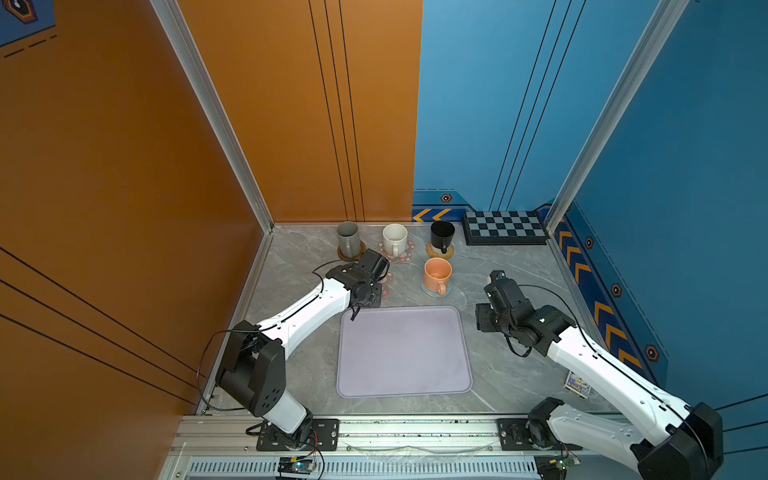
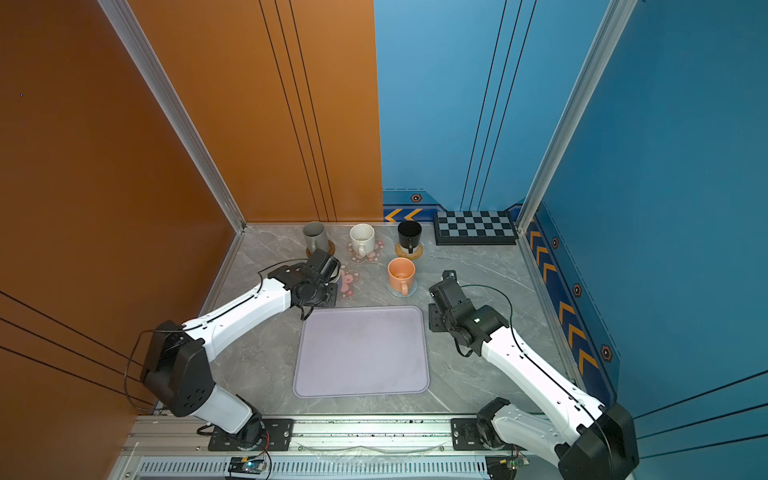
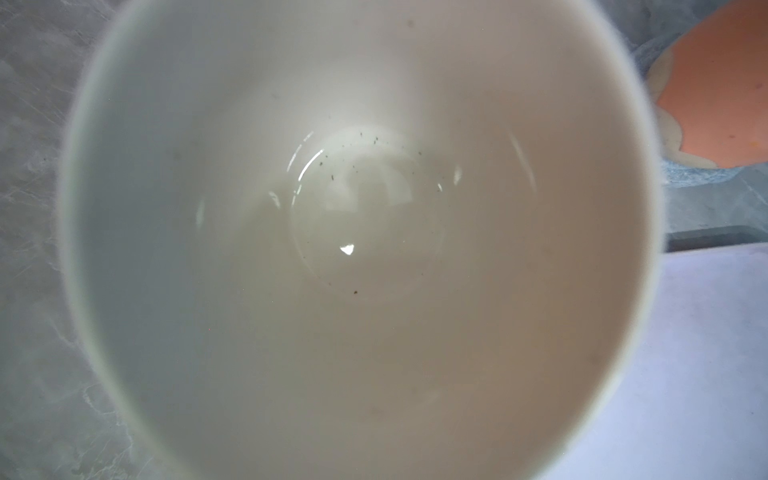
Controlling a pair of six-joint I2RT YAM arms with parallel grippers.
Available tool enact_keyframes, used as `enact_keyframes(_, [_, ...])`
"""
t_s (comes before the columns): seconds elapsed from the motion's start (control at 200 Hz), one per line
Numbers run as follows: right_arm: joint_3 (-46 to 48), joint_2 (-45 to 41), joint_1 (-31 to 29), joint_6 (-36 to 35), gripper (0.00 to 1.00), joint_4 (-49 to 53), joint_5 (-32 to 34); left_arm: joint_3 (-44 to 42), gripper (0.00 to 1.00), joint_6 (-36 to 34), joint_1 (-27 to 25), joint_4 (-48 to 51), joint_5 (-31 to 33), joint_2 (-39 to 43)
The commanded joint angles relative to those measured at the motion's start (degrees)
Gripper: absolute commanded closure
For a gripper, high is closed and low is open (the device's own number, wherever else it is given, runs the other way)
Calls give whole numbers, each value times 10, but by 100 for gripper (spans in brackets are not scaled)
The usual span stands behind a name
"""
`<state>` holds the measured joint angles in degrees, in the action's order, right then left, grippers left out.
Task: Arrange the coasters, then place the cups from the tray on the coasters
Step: 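Lift the purple mug with the left gripper toward the pink flower coaster, then lower the purple mug onto the pink flower-shaped coaster with the left gripper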
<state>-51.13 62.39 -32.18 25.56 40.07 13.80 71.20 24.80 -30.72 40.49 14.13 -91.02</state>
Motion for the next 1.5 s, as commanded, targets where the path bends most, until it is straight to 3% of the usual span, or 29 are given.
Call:
enact_keyframes(0.0, [-8,6,3,-1,36,20,13,32,100,-10,7,-23,13,-9])
enact_keyframes(0.45, [3,-11,11,-4,36,24,15,68,100,0,16,-24,19,-52])
enact_keyframes(1.497, [26,-33,41,-8,36,25,4,124,100,-10,42,-37,-35,-136])
